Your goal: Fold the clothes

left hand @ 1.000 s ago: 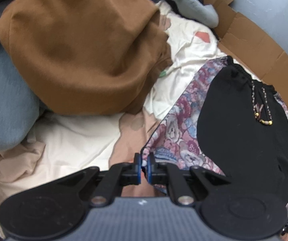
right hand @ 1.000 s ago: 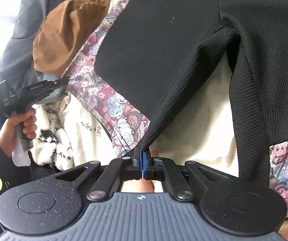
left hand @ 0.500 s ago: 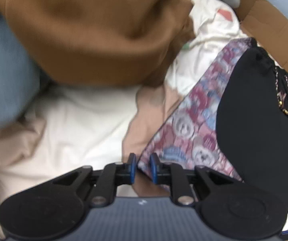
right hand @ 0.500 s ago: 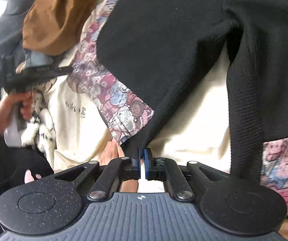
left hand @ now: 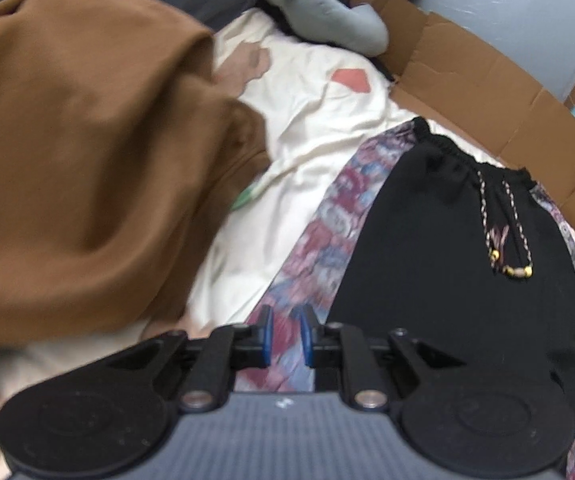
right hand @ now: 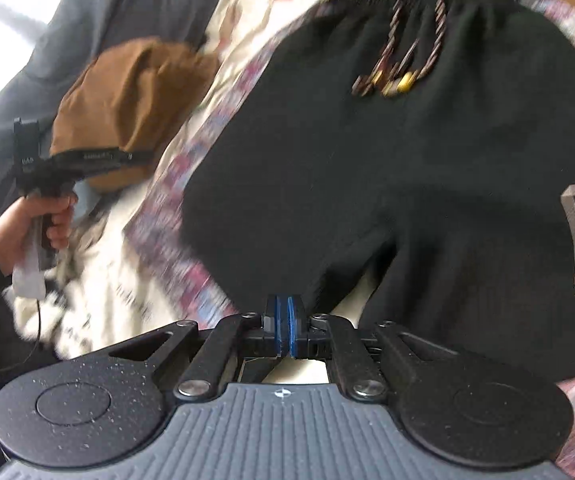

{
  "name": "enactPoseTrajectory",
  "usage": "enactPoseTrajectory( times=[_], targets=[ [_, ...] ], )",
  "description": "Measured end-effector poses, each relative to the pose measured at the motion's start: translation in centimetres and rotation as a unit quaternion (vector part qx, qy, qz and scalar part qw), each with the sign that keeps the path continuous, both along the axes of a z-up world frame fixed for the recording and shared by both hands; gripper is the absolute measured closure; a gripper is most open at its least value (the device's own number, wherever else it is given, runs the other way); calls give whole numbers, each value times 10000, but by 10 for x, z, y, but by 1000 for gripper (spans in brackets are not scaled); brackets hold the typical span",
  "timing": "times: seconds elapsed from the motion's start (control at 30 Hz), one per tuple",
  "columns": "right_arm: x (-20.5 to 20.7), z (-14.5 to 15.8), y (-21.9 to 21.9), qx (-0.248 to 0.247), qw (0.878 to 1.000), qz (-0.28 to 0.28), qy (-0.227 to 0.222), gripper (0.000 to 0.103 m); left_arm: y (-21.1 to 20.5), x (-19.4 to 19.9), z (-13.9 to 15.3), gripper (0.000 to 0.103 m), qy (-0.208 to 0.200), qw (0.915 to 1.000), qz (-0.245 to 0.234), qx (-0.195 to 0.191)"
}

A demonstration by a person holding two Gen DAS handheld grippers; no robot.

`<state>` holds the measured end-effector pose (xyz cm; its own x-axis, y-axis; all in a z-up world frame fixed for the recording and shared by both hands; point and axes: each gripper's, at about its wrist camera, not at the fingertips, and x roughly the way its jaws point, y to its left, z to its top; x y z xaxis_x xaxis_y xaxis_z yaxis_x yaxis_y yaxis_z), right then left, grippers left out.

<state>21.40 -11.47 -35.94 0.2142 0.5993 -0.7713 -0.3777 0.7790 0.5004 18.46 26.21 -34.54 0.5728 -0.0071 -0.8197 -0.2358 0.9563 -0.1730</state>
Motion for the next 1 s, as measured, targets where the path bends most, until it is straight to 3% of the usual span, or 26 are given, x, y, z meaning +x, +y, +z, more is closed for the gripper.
enactPoseTrajectory(
  times=[0.23,0.4,0.5,1.0],
  targets=[
    [33,0,-6,-647,9954,-230,-674,100,-6,34,-26,88,-73,9999,-73,44],
    [49,-8,8,-794,9930,-107,-869,99,-4,40,-48,88,142,9999,50,-46],
    [54,-15,20,-772,9925,27,-942,92,-5,37,-58,89,279,9995,65,-93],
    [33,-62,3,-1226,9915,145,-413,92,-6,34,-54,89,395,9990,-134,159]
  ],
)
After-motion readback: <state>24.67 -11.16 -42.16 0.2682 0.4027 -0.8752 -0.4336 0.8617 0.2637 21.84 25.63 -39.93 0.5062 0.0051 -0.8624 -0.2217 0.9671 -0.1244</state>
